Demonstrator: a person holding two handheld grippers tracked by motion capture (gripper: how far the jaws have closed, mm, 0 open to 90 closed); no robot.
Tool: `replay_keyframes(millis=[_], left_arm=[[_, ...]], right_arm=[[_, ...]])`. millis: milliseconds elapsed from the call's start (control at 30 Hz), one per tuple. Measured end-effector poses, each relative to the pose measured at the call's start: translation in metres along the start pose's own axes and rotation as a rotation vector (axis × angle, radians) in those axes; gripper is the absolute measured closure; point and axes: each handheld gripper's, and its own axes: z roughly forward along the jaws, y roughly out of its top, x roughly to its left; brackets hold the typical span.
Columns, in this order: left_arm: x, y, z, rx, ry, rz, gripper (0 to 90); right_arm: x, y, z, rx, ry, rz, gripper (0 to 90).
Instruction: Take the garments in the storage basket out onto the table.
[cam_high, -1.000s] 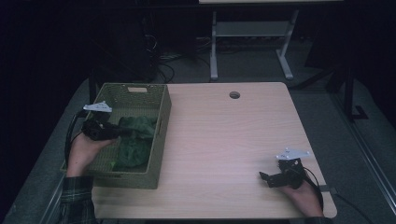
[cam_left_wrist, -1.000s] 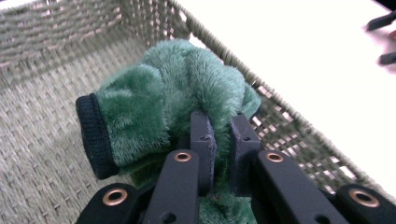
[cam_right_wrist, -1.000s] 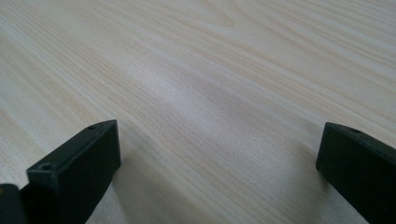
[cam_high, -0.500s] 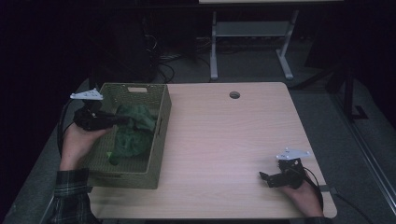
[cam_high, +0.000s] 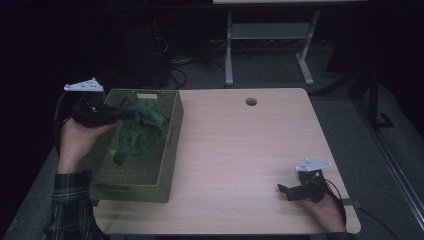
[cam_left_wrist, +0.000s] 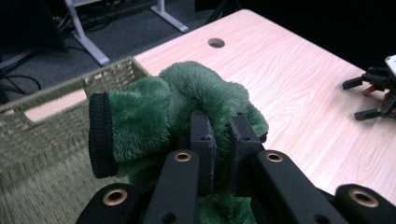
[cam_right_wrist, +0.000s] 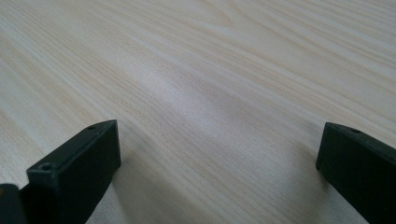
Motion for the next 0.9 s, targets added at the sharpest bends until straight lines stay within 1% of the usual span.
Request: replay_keyframes(millis=[33,167,200,233,267,300,333,467,500,533,567,667,700,733,900], left_arm=[[-0.002,0.006,-0.003,-0.011,0.005,0.003,82.8],[-0.006,0.018,-0.010,-0.030,0.005,0.024,82.8],[-0.006,0.018,-0.010,-0.030,0.005,0.024,82.8],[-0.009,0.024,-0.013,-0.039,0.004,0.033,82.8],[-0.009,0.024,-0.013,-0.039,0.004,0.033,82.8],[-0.011,0.029,-0.015,-0.053,0.001,0.043,82.8],[-0.011,0.029,-0.015,-0.053,0.001,0.043,82.8],[-0.017,0.037,-0.017,-0.075,-0.021,0.054,82.8],[-0.020,0.039,-0.015,-0.084,-0.033,0.061,82.8],[-0.020,0.039,-0.015,-0.084,-0.033,0.061,82.8],[-0.023,0.041,-0.012,-0.089,-0.047,0.062,82.8],[-0.026,0.042,-0.009,-0.091,-0.057,0.064,82.9],[-0.030,0.044,-0.004,-0.091,-0.065,0.066,82.9],[-0.030,0.044,-0.004,-0.091,-0.065,0.066,82.9],[-0.039,0.048,0.011,-0.096,-0.097,0.070,82.9]], right_arm=[[0.000,0.000,0.000,0.000,0.000,0.000,0.0],[0.000,0.000,0.000,0.000,-0.001,0.000,0.0],[0.000,0.000,0.000,0.000,-0.001,0.000,0.0],[0.000,0.000,0.000,0.000,-0.001,0.000,0.0],[0.000,0.000,0.000,0.000,-0.001,0.000,0.0],[0.000,0.000,0.000,0.000,-0.001,0.000,0.0],[0.000,0.000,0.000,0.000,-0.001,0.000,0.0],[0.000,0.000,0.000,0.000,-0.001,0.000,0.0],[0.000,0.000,0.000,0.000,-0.001,0.000,0.0],[0.000,0.000,0.000,0.000,-0.001,0.000,0.0],[0.000,0.000,0.000,0.000,-0.001,0.000,0.0],[0.000,0.000,0.000,0.000,-0.001,0.000,0.0],[0.000,0.000,0.000,0.000,-0.001,0.000,0.0],[0.000,0.000,0.000,0.000,-0.001,0.000,0.0],[0.000,0.000,0.000,0.000,-0.001,0.000,0.0]])
